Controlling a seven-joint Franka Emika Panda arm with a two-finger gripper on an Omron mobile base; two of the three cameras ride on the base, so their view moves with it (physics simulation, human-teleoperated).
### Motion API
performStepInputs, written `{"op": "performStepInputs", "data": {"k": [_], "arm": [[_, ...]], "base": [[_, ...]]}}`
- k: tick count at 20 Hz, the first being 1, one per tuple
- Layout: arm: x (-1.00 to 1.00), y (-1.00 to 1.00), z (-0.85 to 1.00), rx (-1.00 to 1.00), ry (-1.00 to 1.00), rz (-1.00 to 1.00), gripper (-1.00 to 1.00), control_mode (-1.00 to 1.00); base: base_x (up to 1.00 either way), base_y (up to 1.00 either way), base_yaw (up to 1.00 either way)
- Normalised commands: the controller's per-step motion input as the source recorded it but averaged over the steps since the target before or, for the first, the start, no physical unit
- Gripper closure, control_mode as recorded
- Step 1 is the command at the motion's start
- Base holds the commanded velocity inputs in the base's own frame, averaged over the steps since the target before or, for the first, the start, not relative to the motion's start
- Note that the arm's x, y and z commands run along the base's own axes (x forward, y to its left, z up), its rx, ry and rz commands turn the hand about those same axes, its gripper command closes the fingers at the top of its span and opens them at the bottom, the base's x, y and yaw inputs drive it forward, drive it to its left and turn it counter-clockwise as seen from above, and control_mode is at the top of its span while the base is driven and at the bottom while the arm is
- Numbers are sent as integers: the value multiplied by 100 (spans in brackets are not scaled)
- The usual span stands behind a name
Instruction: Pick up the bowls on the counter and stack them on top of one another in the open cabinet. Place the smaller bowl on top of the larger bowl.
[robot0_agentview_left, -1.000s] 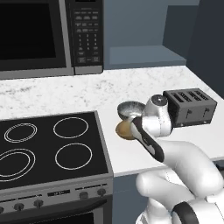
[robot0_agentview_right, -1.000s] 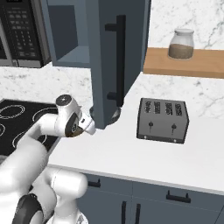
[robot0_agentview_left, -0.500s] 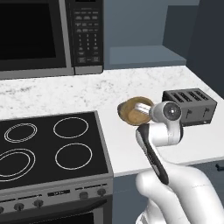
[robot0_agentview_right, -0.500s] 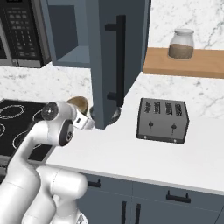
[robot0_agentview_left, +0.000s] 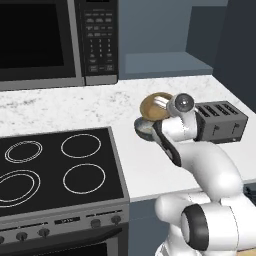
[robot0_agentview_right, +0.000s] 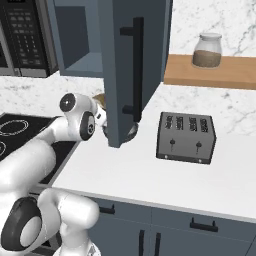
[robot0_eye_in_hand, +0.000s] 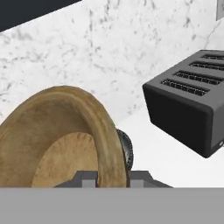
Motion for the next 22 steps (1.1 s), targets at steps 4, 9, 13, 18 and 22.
{"op": "performStepInputs", "data": {"k": [4, 9, 13, 18, 22], "arm": [[27, -3, -40, 0, 19, 0, 100, -100], [34, -7, -27, 0, 9, 0, 100, -100], [37, -14, -23, 0, 2, 0, 100, -100], [19, -15, -42, 0, 4, 0, 100, -100], [29, -7, -42, 0, 2, 0, 100, -100]], "base": [[0, 0, 0], [0, 0, 0], [0, 0, 0], [0, 0, 0], [0, 0, 0]]}}
